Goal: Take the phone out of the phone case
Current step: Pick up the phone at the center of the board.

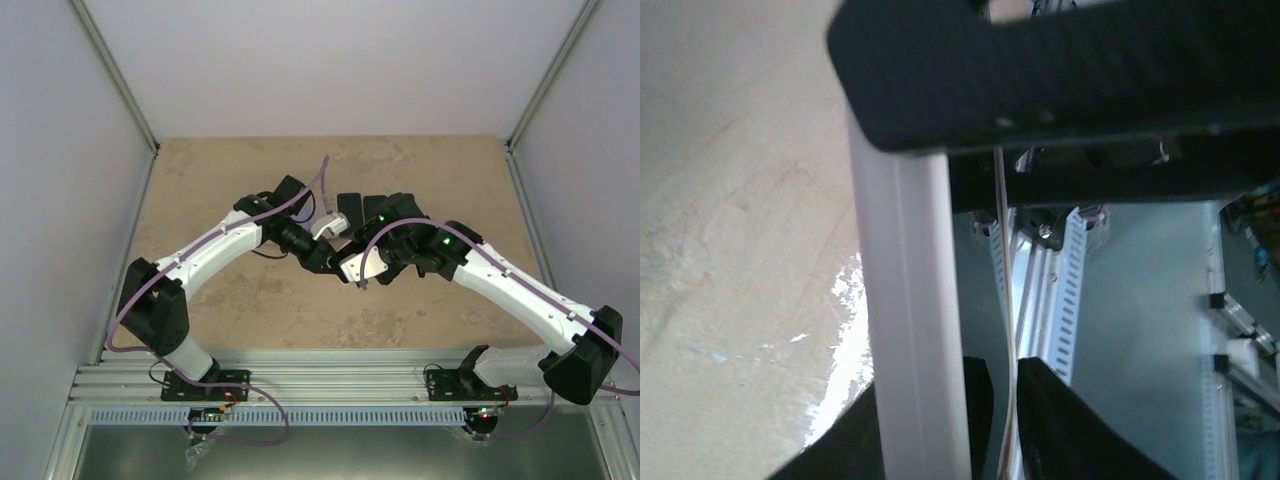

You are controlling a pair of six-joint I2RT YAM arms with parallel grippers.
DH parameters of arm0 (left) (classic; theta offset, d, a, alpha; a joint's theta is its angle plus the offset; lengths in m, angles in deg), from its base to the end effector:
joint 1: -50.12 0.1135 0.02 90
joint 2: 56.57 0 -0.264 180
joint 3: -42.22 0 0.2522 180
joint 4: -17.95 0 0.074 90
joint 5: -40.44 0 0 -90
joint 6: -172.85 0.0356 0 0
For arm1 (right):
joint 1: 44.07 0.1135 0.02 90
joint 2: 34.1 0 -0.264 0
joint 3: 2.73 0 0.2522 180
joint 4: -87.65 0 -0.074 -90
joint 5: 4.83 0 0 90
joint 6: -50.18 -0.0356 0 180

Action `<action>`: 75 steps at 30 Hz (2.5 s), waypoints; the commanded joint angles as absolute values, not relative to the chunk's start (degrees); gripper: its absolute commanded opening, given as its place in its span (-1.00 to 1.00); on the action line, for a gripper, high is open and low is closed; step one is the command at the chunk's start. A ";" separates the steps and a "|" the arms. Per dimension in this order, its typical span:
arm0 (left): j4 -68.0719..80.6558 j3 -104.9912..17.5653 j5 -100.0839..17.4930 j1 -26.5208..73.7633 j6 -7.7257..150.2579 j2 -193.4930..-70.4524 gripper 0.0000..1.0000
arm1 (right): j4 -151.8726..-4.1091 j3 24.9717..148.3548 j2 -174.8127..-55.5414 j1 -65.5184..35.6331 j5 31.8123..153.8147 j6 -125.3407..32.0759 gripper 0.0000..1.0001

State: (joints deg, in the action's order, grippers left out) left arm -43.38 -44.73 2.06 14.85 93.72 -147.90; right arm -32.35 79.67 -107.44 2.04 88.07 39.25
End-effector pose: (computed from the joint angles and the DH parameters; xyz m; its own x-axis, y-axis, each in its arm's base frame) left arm 0.2428 -0.2059 0.2706 -0.6136 0.5773 -0.5387 0.7510 0.2157 -0.6241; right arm 0.1806 0.1904 0.3211 0.6263 -0.7634 -0.1581 -0.6692 -0.4225 -0.6113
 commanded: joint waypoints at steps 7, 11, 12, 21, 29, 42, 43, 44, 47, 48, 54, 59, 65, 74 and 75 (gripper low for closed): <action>-41.45 -43.51 5.55 14.53 94.89 -146.08 -0.85 | -34.83 81.26 -105.88 2.79 86.67 36.94 -0.05; -40.79 -43.45 5.28 14.52 95.07 -145.07 -1.00 | -35.87 82.39 -105.73 2.61 88.51 32.98 0.30; -40.59 -43.29 5.21 14.53 95.17 -144.73 -1.00 | -35.95 82.73 -105.65 2.23 89.23 32.08 0.44; -38.35 -41.03 2.77 14.99 94.78 -140.45 -1.00 | -34.60 85.19 -102.70 -5.60 105.76 21.06 0.94; -31.97 -39.18 4.15 19.06 90.77 -137.58 -1.00 | -34.94 85.28 -97.97 -16.87 120.75 12.22 0.95; -7.65 -32.11 2.63 22.45 73.31 -126.68 -1.00 | -50.68 85.97 -98.71 -28.68 145.87 -23.83 0.95; -5.29 -31.50 2.11 22.70 71.90 -125.49 -1.00 | -54.73 85.88 -99.38 -29.71 149.17 -30.10 0.95; -3.06 -30.70 1.69 22.82 70.61 -124.35 -1.00 | -59.56 85.08 -99.86 -30.49 152.60 -37.09 0.94; 1.09 -30.54 2.41 23.05 66.80 -122.62 -1.00 | -75.46 81.20 -100.11 -31.40 156.95 -56.17 0.88; 1.33 -30.88 3.16 23.05 65.72 -122.66 -1.00 | -77.88 80.47 -99.98 -31.33 156.85 -59.77 0.87; 15.08 -27.78 5.39 23.15 51.34 -122.23 -1.00 | -90.09 75.93 -99.73 -31.43 155.39 -73.75 0.85; 33.30 -21.66 6.34 23.50 37.89 -123.29 -1.00 | -98.07 72.05 -102.08 -31.28 155.25 -81.84 0.78; 36.92 -19.31 5.11 23.63 35.99 -123.45 -1.00 | -98.33 72.96 -105.04 -29.34 152.83 -80.33 0.68; 40.48 -15.57 3.93 23.63 34.84 -123.51 -1.00 | -108.87 73.17 -111.70 -26.18 151.08 -94.39 0.49; 40.47 -15.43 3.83 23.58 35.02 -123.46 -1.00 | -110.83 72.66 -112.11 -25.88 150.83 -96.59 0.46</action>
State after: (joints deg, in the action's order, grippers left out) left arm 33.64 -16.23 4.33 23.31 35.16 -124.42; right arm -102.49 72.68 -110.56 -26.90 152.11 -87.02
